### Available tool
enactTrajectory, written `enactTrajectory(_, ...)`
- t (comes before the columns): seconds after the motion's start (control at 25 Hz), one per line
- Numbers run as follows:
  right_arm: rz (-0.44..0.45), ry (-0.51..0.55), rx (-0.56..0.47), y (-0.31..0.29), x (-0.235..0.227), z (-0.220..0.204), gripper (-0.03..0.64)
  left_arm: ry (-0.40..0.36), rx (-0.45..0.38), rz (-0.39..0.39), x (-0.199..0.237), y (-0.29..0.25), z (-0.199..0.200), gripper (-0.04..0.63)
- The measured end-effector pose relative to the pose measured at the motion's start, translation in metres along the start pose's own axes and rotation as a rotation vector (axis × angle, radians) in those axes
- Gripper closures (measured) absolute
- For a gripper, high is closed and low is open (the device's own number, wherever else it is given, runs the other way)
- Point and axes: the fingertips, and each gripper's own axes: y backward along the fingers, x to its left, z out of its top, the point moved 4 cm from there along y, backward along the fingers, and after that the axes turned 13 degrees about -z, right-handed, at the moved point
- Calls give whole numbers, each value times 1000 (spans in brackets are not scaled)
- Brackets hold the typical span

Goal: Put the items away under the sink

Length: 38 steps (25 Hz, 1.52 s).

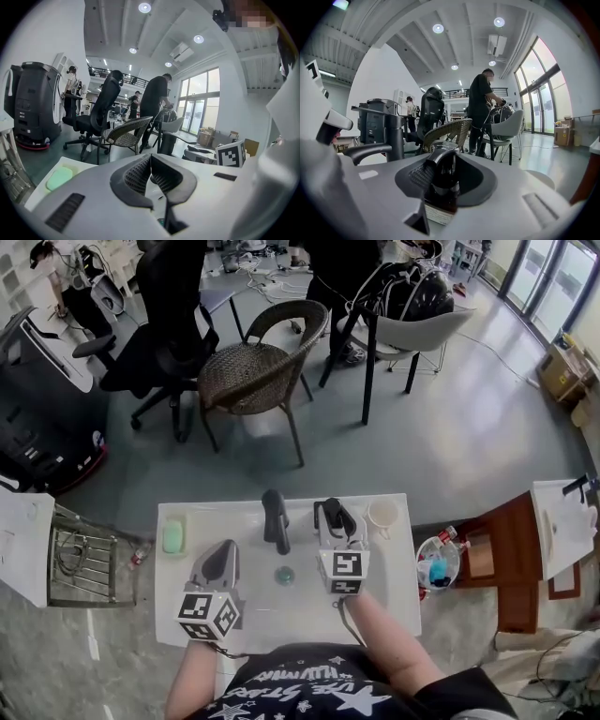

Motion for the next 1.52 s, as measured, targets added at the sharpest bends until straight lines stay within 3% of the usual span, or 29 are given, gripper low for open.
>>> enactTrajectory(0.72, 34, -5, -24, 32, -6, 29, 518, -7, -44, -3, -6, 24, 3, 586)
enactTrajectory(1.2, 36, 36, -50, 94, 3, 38, 518, -34, -88, -30, -29, 70, 1, 586)
enactTrajectory(1.52, 39, 15, -51, 157, 16, 33, 518, -27, -77, -68, -51, 109, -26, 586)
